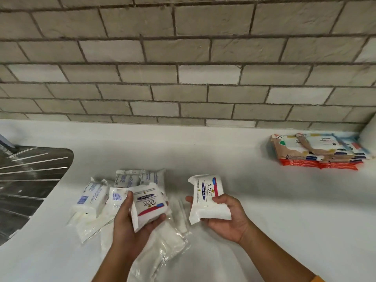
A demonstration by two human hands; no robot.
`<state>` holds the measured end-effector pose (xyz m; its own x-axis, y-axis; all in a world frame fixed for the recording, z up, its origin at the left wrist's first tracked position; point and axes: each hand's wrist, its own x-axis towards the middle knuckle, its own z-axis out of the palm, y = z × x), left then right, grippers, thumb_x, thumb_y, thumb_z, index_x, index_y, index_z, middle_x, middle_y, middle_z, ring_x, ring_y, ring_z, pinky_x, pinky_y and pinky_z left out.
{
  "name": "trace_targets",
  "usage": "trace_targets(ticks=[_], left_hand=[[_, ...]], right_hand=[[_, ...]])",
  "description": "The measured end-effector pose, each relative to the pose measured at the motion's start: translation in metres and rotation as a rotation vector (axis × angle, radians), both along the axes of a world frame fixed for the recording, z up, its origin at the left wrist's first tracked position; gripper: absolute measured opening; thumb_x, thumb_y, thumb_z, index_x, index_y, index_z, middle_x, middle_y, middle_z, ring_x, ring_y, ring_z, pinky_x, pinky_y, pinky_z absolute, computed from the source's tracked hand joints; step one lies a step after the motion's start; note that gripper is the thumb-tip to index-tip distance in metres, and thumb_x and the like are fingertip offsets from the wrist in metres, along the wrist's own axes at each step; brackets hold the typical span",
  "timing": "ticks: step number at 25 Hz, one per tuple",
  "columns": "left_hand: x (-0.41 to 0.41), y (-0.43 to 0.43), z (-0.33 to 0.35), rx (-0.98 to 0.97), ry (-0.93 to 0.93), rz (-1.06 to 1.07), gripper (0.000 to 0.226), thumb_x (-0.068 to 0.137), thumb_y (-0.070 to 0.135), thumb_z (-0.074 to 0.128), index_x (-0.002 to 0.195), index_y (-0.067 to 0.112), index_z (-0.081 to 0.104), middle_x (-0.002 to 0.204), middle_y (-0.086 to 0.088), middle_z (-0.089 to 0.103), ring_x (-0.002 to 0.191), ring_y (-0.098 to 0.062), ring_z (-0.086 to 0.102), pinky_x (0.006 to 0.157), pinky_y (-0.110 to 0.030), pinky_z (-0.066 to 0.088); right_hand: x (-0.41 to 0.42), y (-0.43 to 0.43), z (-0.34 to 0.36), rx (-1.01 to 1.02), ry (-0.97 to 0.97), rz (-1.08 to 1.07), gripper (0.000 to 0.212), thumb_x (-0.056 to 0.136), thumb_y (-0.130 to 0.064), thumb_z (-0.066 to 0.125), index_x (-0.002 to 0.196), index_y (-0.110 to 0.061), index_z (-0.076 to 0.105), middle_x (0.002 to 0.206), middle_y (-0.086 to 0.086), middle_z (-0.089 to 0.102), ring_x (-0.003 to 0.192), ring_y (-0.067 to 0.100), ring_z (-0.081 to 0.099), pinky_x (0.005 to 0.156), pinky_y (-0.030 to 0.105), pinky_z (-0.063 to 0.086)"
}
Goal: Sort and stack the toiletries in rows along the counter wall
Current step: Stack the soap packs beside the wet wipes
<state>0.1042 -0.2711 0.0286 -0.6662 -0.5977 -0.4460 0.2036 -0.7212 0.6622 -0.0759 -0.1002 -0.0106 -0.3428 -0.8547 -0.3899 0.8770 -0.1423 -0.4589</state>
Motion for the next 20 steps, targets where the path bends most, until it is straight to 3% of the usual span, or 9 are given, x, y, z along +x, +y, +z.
trace_targets(ticks=[3,5,8,10,12,15,16,18,20], left_hand=[[-0.016,0.011,-0.005,0.162,0.154,-0.097,0.101,0.055,0.047,0.092,0.139,0.006,0.054,0.136,-0.032,0.057,0.121,-0.057,0.056,0.087,-0.052,0.055],[-0.027,0.015,-0.006,0.224,0.208,-0.113,0.097,0.06,0.039,0.089,0.142,0.004,0.05,0.139,-0.034,0.053,0.122,-0.059,0.054,0.088,-0.053,0.055],[-0.037,0.014,-0.011,0.283,0.247,-0.147,0.088,0.07,0.035,0.077,0.146,0.004,0.046,0.142,-0.034,0.05,0.124,-0.059,0.052,0.089,-0.054,0.055],[-0.04,0.011,-0.013,0.311,0.275,-0.16,0.087,0.071,0.034,0.076,0.147,0.005,0.043,0.145,-0.033,0.048,0.127,-0.059,0.049,0.091,-0.055,0.055],[-0.04,0.012,-0.011,0.312,0.302,-0.181,0.092,0.069,0.032,0.079,0.149,0.006,0.041,0.148,-0.031,0.046,0.132,-0.057,0.045,0.094,-0.055,0.053],[-0.04,0.013,-0.008,0.289,0.328,-0.193,0.102,0.062,0.03,0.083,0.15,0.004,0.038,0.149,-0.029,0.045,0.135,-0.056,0.043,0.1,-0.056,0.047],[-0.04,0.014,-0.008,0.291,0.336,-0.193,0.103,0.061,0.029,0.083,0.15,0.004,0.037,0.15,-0.029,0.044,0.135,-0.055,0.043,0.102,-0.057,0.045],[-0.039,0.013,-0.008,0.308,0.347,-0.185,0.105,0.06,0.028,0.083,0.151,0.005,0.037,0.15,-0.029,0.044,0.135,-0.056,0.043,0.107,-0.058,0.04],[-0.038,0.013,-0.009,0.322,0.326,-0.177,0.104,0.059,0.028,0.083,0.15,0.003,0.039,0.149,-0.03,0.045,0.133,-0.057,0.043,0.109,-0.058,0.034]], right_hand=[[-0.024,0.003,-0.015,0.179,0.17,-0.093,0.07,0.067,0.0,0.067,0.136,-0.004,0.057,0.128,0.029,0.066,0.108,0.043,0.069,0.081,0.049,0.061],[-0.046,0.006,-0.023,0.265,0.27,-0.135,0.062,0.071,0.003,0.068,0.132,-0.004,0.059,0.122,0.029,0.069,0.102,0.042,0.07,0.079,0.053,0.06],[-0.087,0.019,-0.024,0.537,0.601,-0.097,0.063,0.068,-0.006,0.076,0.13,-0.002,0.062,0.107,0.018,0.077,0.094,0.035,0.073,0.08,0.044,0.059],[-0.117,0.028,-0.022,0.721,0.788,-0.018,0.066,0.075,-0.008,0.083,0.135,-0.018,0.057,0.109,0.013,0.077,0.096,0.032,0.074,0.075,0.039,0.059],[-0.136,0.031,-0.017,0.884,0.968,0.049,0.076,0.081,-0.015,0.082,0.145,-0.033,0.046,0.121,0.008,0.072,0.103,0.024,0.071,0.085,0.039,0.058],[-0.133,0.018,-0.011,1.179,1.538,0.172,0.077,0.077,-0.047,0.072,0.146,-0.048,0.038,0.133,-0.013,0.056,0.127,0.017,0.049,0.104,0.042,0.041],[-0.126,0.013,-0.01,1.199,1.709,0.205,0.076,0.074,-0.057,0.069,0.143,-0.05,0.039,0.131,-0.016,0.051,0.129,0.016,0.042,0.104,0.043,0.036],[-0.108,0.004,-0.014,1.175,1.869,0.334,0.073,0.072,-0.07,0.062,0.139,-0.051,0.04,0.128,-0.017,0.043,0.126,0.015,0.037,0.101,0.042,0.034],[-0.099,0.0,-0.023,1.187,2.013,0.438,0.062,0.082,-0.056,0.061,0.14,-0.047,0.043,0.133,-0.011,0.043,0.127,0.019,0.041,0.097,0.04,0.036]])
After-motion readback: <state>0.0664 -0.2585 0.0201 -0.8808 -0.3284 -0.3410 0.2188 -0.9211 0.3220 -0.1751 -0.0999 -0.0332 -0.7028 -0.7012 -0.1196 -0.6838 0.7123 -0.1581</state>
